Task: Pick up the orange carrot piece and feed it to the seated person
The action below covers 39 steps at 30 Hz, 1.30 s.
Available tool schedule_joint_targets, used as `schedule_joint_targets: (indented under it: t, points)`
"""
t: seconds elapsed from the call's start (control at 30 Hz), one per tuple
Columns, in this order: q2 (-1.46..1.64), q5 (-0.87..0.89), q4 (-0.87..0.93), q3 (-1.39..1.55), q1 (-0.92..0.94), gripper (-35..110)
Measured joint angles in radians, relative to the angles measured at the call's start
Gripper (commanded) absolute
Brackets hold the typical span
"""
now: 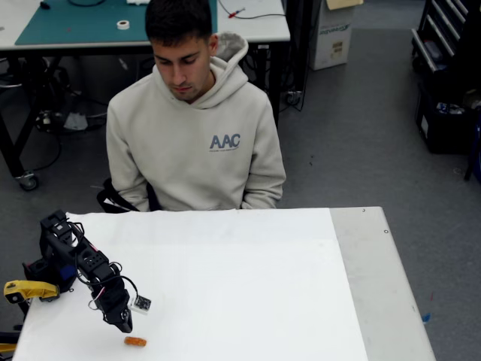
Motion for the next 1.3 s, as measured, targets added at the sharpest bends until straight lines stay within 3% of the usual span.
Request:
schedule_joint_targets:
  t: [0.2, 0.53, 1.3]
  points:
    - [-0.002, 0.0, 0.0, -0.008, 0.002, 0]
    - [-0.002, 0.0, 0.0, -0.008, 0.002, 23]
    - [-0.135, 0.0, 0.0, -0.015, 0.002, 19]
